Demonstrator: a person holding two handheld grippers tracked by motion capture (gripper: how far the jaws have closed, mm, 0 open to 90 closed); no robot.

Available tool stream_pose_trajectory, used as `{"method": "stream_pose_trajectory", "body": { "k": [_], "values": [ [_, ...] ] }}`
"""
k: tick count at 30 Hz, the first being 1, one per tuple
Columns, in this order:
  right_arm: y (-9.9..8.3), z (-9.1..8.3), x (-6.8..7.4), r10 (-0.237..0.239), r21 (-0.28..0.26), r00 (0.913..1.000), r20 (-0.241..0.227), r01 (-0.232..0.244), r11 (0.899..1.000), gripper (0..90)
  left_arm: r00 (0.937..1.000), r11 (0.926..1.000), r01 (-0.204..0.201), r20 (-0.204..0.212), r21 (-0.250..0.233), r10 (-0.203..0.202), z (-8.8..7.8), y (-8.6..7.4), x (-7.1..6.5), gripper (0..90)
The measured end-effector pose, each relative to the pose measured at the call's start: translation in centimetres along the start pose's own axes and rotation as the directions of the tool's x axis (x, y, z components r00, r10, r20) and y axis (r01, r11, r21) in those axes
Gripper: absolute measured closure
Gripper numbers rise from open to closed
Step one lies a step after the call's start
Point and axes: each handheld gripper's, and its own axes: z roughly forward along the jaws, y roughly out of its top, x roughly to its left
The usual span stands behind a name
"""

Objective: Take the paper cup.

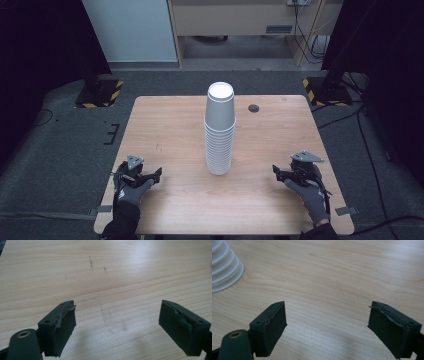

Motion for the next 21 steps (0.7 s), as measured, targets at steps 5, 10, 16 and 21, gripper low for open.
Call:
{"method": "stream_pose_trajectory", "body": {
  "k": [5,10,16,21],
  "values": [
    [0.3,-0.5,-0.2,-0.001,-0.026,1.0,-0.007,0.0,1.0,14.8,1.0,1.0,0.004,0.009,-0.009,-0.004,-0.3,0.1,-0.3,13.5],
    [0.7,-0.9,-0.4,0.014,-0.047,0.9998,-0.011,-0.014,0.999,14.6,0.9998,1.0,0.007,0.018,-0.001,-0.007,-0.5,0.1,-0.5,14.2],
    [1.3,-1.6,-0.3,0.017,-0.084,0.9992,-0.035,-0.02,0.996,14.4,0.9995,1.0,0.008,0.03,-0.006,-0.007,-0.6,0.2,-0.7,14.6],
    [2.0,-2.3,0.1,0.02,-0.124,0.9978,-0.064,-0.028,0.992,14.3,0.9994,0.9999,-0.005,0.035,-0.014,0.005,-0.8,0.3,-0.9,15.1]
  ]
}}
